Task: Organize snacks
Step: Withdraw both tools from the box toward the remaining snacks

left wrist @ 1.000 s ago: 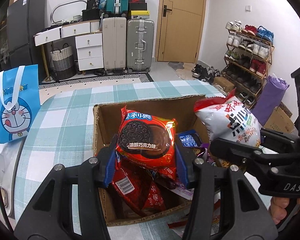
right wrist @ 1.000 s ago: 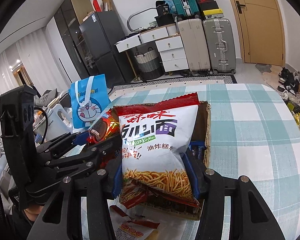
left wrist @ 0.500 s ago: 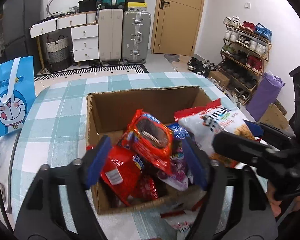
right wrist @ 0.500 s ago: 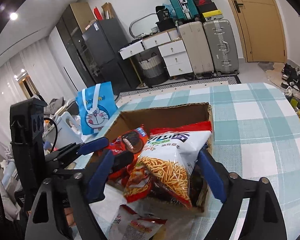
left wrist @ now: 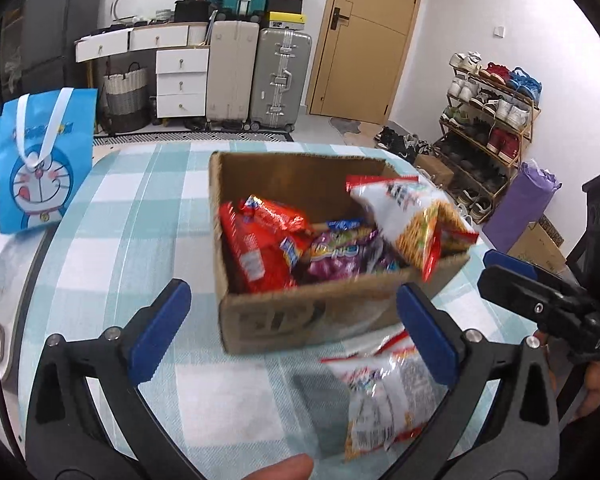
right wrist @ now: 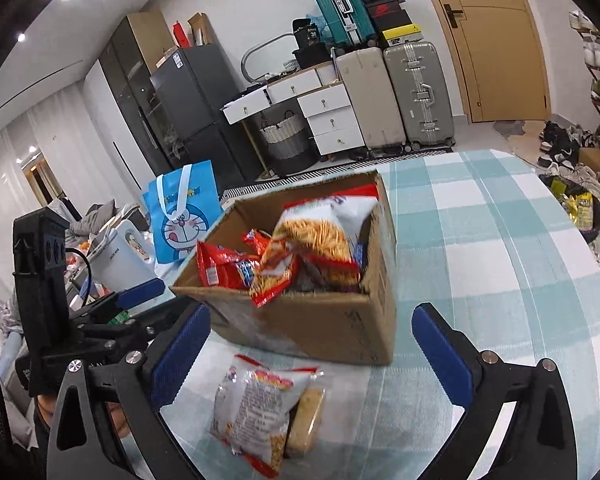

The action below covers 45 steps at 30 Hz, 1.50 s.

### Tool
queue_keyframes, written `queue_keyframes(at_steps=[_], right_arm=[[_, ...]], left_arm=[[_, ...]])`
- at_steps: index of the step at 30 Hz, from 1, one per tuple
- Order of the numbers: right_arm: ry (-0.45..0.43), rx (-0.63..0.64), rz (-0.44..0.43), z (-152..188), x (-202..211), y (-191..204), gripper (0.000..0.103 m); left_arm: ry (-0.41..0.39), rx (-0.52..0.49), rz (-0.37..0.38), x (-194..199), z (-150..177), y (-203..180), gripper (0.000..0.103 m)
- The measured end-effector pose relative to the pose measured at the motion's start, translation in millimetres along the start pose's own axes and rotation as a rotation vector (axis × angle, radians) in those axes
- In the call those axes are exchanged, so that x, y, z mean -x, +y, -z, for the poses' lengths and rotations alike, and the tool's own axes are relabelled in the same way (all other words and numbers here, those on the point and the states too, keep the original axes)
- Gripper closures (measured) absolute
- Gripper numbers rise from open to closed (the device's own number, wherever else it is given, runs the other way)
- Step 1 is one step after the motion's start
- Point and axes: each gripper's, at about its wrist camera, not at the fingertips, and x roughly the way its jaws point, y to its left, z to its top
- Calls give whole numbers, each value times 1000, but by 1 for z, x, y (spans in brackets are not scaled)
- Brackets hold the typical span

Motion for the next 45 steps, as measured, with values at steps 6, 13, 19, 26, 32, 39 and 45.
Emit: queue_keyframes(at_steps=[6, 13, 19, 26, 32, 39, 45], right_arm=[[49, -29, 12, 22, -3, -5, 1], [87, -7, 21, 39, -4, -2, 1], [105, 13, 23, 40, -8, 2, 1], [131, 21, 64, 44, -13, 0, 1], [166, 60, 143, 48, -24, 0, 1], [193, 61, 162, 52, -32, -2, 1], [198, 67, 157, 52, -32, -2, 1]], left_arm=[[15, -6, -45, 15, 28, 8, 0], [33, -27, -71, 17, 53, 6, 0], [61, -81, -86, 8, 63, -3, 0], [88, -99, -80, 1, 72, -9, 0], [91, -101, -82, 0, 73, -10, 0], [106, -97, -77, -4, 75, -8, 0], [111, -97, -77, -5, 75, -6, 0]])
